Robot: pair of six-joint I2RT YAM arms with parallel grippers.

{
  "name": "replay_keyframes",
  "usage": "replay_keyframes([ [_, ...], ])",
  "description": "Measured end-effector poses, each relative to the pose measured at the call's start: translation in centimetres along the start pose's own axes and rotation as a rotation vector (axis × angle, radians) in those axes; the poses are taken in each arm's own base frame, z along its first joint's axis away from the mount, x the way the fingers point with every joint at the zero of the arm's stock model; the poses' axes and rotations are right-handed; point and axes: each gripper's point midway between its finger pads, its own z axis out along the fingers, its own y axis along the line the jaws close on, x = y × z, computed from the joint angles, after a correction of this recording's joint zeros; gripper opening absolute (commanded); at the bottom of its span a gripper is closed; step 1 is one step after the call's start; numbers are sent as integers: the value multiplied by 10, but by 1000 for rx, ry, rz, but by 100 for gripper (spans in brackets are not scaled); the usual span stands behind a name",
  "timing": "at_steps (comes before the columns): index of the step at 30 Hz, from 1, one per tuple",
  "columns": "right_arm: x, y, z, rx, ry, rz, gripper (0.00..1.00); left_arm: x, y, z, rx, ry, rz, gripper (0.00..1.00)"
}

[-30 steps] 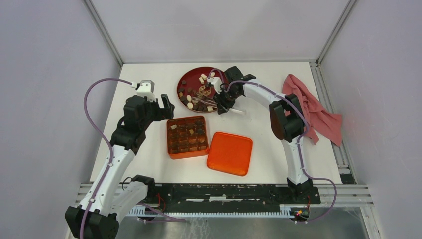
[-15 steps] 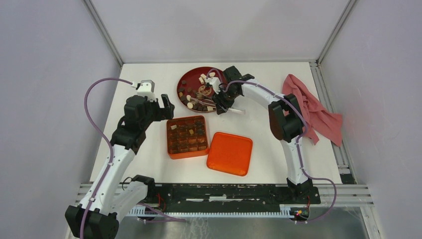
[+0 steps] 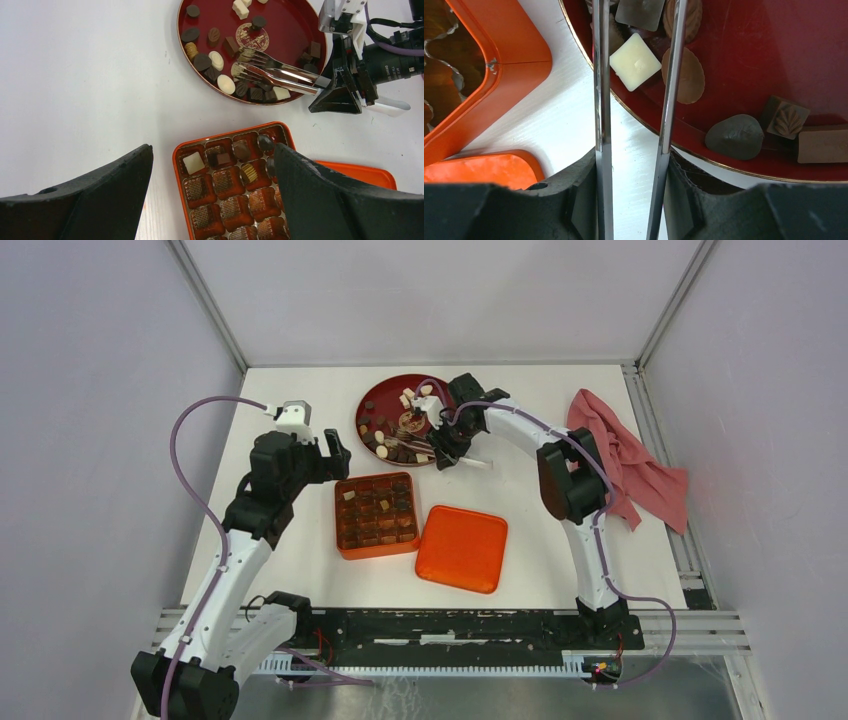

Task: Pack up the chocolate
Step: Pick up the fake chocolate from the plate.

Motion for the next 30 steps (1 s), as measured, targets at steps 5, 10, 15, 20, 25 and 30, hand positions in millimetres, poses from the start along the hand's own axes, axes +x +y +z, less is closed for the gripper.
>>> replay_keyframes([
  [5,5,0,4,-4,14,7,43,0,0,0,0,0,0,95],
  [10,5,-2,3,3,18,5,37,0,0,0,0,0,0,95],
  [15,6,-4,3,13,22,4,14,0,0,1,-1,2,1,95],
  [20,6,-9,0,23,15,11,2,0,1,1,-1,2,9,95],
  [25,7,-20,-14,44,-11,30,0,0,1,1,-1,2,10,95],
  [30,1,-29,-29,50,-58,41,0,0,1,1,-1,2,10,95],
])
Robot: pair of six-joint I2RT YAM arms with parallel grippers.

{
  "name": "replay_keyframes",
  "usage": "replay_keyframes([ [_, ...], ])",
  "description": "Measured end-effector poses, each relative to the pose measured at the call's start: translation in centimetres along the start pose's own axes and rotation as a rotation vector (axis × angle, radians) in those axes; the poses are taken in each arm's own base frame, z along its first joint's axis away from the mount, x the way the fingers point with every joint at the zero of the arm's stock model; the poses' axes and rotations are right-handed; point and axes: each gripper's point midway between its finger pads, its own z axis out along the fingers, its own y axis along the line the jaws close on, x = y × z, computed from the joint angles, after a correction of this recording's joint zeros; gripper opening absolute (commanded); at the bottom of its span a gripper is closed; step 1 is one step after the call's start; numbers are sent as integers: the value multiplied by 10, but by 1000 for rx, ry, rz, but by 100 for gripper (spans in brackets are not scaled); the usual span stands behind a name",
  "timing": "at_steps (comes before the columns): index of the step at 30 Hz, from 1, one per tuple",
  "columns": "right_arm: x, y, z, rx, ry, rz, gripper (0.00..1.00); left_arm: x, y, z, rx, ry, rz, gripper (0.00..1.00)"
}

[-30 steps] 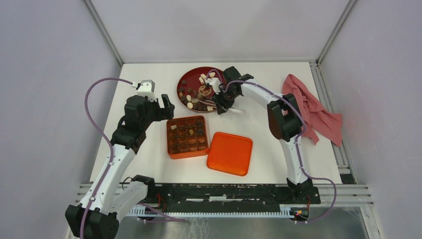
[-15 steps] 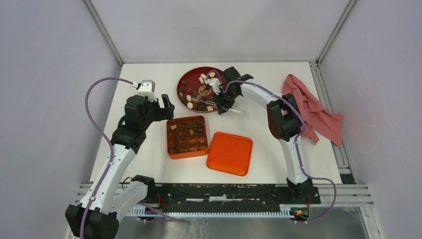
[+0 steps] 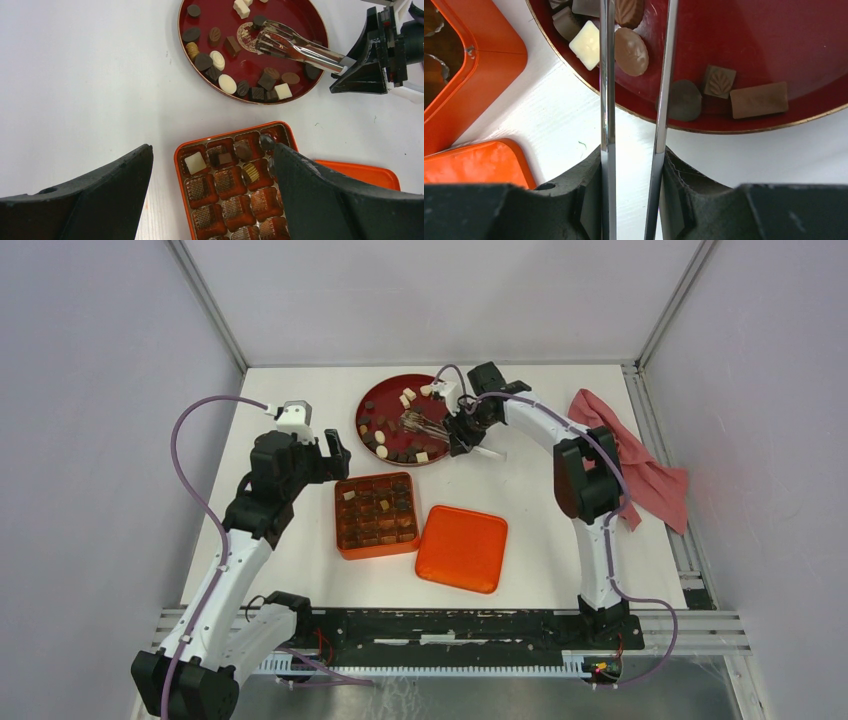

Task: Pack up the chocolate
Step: Pick up the fake chocolate from the plate, then place the fake chocolate in the packing box.

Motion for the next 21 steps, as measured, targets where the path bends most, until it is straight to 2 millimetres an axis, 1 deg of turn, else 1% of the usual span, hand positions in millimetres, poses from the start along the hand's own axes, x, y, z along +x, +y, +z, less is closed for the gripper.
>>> replay_keyframes([
  [5,3,-3,-9,-23,-31,24,0,0,0,0,0,0,0,95],
  [8,4,0,-14,-41,-51,35,0,0,0,0,0,0,0,95],
  [11,1,2,-20,-62,-80,38,0,0,0,0,0,0,0,95],
  [15,-1,3,-21,-84,-108,47,0,-1,0,-1,0,-3,0,95],
  [21,3,5,-19,-115,-124,73,0,-1,0,-1,0,-5,0,95],
])
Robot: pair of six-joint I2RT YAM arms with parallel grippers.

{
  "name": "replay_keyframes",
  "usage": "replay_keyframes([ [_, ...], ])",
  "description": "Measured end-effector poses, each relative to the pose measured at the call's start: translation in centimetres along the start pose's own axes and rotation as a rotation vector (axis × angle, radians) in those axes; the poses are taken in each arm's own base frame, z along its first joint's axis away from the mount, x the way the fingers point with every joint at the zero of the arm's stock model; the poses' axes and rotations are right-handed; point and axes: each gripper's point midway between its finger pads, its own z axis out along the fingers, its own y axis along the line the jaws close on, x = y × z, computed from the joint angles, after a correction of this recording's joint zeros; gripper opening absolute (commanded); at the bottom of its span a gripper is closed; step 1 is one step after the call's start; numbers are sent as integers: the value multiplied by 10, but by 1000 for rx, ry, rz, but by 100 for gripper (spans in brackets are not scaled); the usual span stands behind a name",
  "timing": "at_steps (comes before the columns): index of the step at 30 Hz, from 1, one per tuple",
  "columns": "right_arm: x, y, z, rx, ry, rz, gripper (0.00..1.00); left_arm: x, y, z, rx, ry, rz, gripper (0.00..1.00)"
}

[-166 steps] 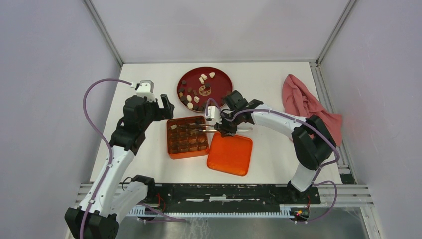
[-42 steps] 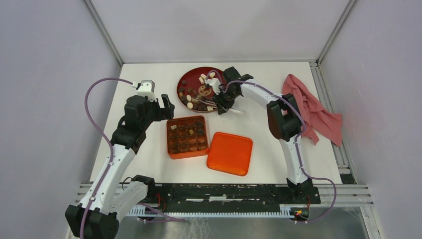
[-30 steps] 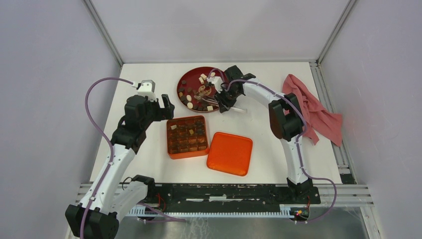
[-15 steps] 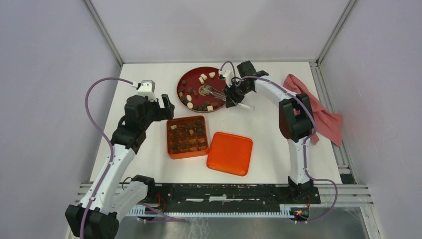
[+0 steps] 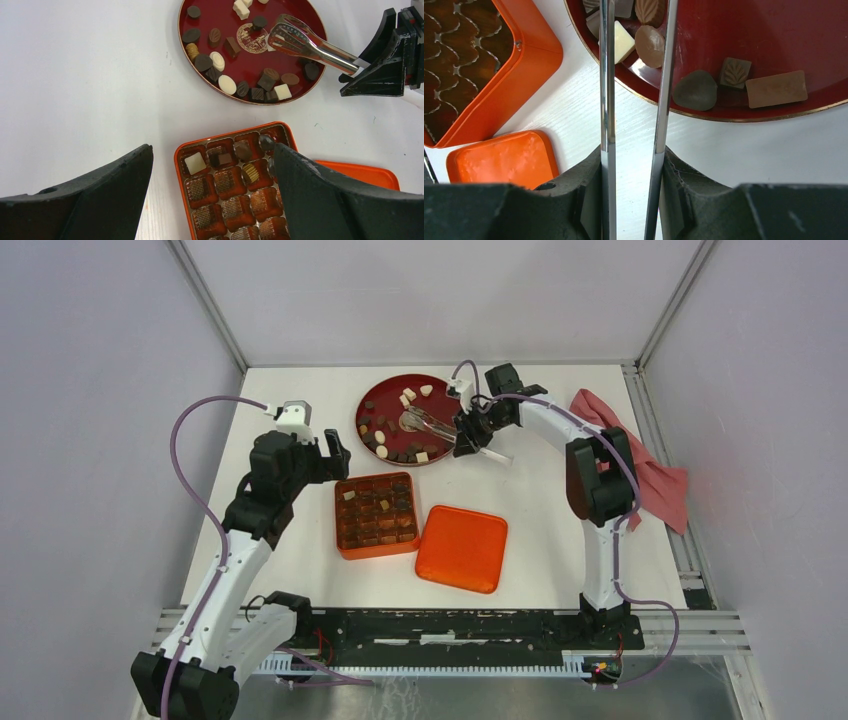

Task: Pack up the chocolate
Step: Place the fake chocolate in the packing box.

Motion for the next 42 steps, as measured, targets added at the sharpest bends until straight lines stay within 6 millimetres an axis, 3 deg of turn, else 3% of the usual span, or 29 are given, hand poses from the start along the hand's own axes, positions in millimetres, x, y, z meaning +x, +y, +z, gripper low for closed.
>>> replay_keyframes([
  [10,2,1,-3,-39,-29,23,0,0,0,0,0,0,0,94],
  [16,4,23,-17,-81,-50,0,0,0,1,0,-4,-1,0,94],
  [20,-2,54,-36,-106,-78,-85,0,1,2,-1,-11,-3,0,94],
  [23,-7,88,-45,-128,-91,-194,0,0,4,-4,-22,-15,0,96],
  [28,12,161,-33,-183,-46,-387,0,-10,8,-15,-42,-69,-3,98],
  [31,29,188,-19,-229,0,-446,0,-16,12,-20,-64,-100,-6,98],
  [42,63,171,19,-154,152,-454,7,-15,16,-19,-87,-98,-6,97],
])
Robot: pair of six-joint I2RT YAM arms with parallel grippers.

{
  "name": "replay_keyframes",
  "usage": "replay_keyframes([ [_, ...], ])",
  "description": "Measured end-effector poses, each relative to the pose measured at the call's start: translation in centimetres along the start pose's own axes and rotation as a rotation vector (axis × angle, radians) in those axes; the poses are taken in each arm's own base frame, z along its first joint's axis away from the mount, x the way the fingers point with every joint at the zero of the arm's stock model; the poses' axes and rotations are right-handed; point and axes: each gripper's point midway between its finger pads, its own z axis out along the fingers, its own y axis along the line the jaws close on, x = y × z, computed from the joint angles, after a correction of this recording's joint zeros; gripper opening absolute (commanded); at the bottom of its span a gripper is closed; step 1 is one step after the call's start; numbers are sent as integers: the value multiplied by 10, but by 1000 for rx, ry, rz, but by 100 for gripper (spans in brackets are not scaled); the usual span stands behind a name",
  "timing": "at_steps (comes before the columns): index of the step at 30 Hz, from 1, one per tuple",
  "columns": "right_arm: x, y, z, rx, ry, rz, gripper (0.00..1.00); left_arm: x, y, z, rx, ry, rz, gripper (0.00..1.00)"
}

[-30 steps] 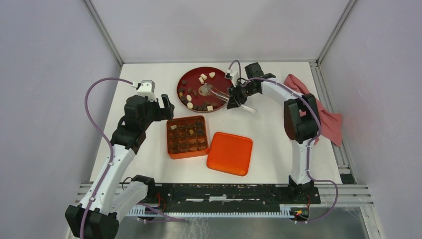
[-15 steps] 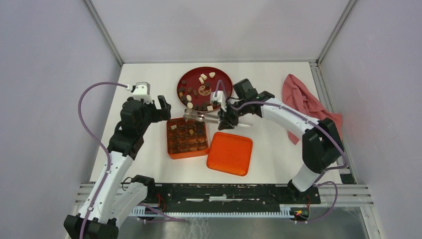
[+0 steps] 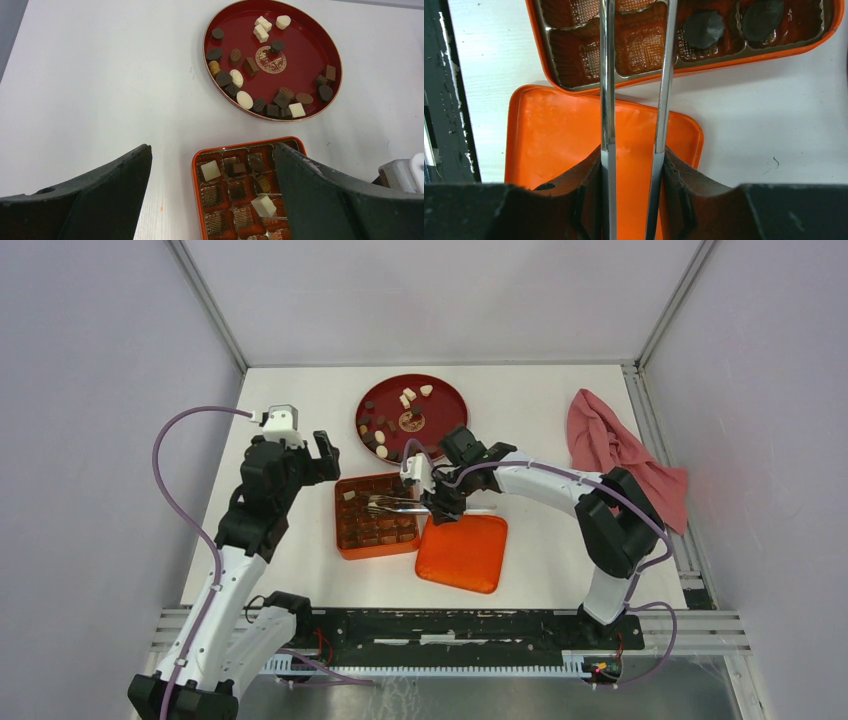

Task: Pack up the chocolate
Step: Place the fake chocolate in the packing box.

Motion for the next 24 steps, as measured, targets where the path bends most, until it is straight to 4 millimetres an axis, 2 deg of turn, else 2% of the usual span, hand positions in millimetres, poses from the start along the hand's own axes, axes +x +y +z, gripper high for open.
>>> replay_keyframes([
  [3,1,-1,4,9,15,6,8,1,0,1,-1,6,1,97],
  [12,-16,-11,10,36,-4,7,14,2,0,2,0,8,1,97],
  [18,-13,-11,21,33,17,8,29,2,-1,2,3,8,1,97],
  [24,-12,-11,23,36,26,6,36,2,-1,2,3,8,1,97],
])
